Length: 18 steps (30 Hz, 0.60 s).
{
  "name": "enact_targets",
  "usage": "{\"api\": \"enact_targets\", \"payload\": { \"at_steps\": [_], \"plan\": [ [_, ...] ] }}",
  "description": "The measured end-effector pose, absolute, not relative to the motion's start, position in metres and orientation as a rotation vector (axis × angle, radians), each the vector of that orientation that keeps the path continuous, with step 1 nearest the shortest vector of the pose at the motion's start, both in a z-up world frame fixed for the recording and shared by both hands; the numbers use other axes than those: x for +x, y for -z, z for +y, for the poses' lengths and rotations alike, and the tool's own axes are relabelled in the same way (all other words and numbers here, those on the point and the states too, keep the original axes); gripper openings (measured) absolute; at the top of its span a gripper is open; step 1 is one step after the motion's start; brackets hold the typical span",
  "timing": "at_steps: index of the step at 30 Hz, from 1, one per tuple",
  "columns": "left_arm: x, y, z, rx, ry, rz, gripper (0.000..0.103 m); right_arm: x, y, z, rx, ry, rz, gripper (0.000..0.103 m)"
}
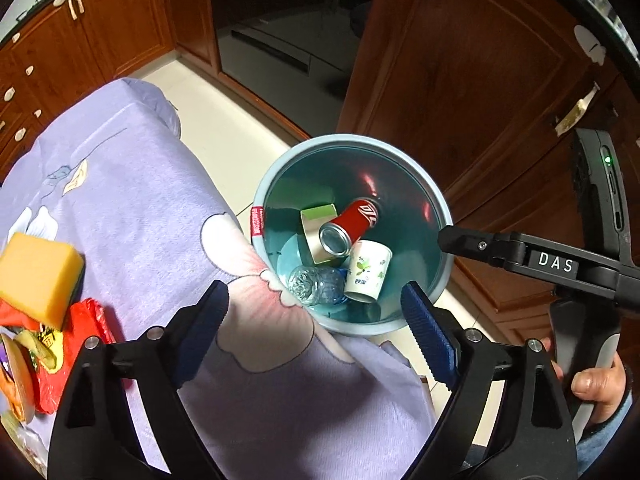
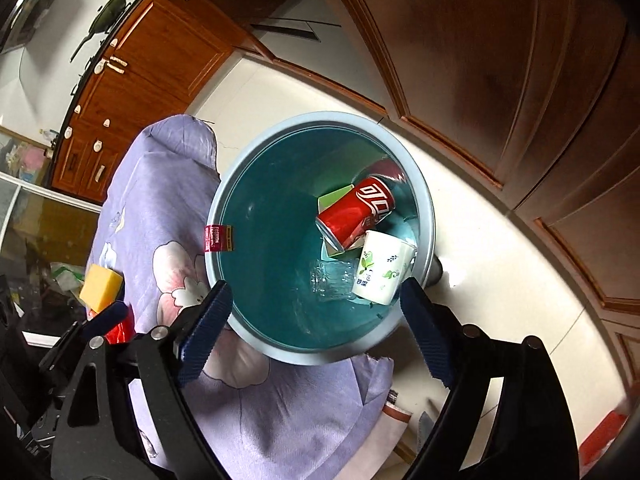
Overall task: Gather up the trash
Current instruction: 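Return both tools to the table and grasp the crumpled tissue with the right tool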
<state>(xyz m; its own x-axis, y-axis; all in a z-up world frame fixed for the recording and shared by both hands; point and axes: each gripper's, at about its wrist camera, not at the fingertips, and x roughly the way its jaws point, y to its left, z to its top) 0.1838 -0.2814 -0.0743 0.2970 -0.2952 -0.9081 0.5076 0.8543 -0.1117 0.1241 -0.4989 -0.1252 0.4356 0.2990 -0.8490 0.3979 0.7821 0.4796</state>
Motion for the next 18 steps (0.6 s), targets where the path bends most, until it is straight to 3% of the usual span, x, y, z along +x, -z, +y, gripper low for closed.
{"api": "enact_targets", "payload": {
  "at_steps": [18],
  "plan": [
    [0.133,0.032,-0.161,0.085,0.411,1.056,0.092,0.098,0.066,-0.418,0.631,-0.026,1.084,0.087]
  ]
}}
